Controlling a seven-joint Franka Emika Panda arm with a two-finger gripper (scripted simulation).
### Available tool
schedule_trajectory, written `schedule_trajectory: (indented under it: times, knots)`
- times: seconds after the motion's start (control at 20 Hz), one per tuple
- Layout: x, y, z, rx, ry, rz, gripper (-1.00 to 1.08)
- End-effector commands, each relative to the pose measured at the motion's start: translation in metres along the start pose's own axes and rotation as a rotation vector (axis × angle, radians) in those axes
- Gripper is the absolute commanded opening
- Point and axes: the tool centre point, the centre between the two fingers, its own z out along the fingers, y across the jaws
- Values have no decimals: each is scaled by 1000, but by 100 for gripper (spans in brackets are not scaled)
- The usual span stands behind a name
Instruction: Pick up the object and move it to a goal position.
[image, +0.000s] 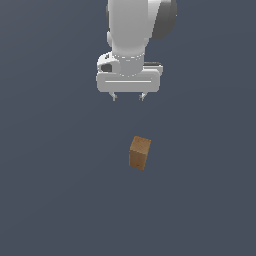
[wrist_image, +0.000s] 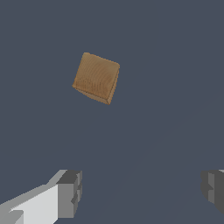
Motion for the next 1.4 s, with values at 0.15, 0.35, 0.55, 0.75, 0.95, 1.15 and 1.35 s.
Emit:
schedule_trajectory:
  times: [0.15, 0.35, 0.55, 0.75, 0.95, 1.15, 1.35]
  knots:
    - [0, 2, 1, -5, -3, -1, 100]
    - [0, 10, 5, -23, -16, -6, 100]
    - [0, 13, 6, -31, -21, -8, 100]
    - [2, 11, 6, -29, -19, -3, 100]
    - [9, 8, 11, -29, -17, 17, 100]
    - [22, 3, 20, -27, -14, 53, 100]
    - [41, -6, 33, -24, -9, 105, 100]
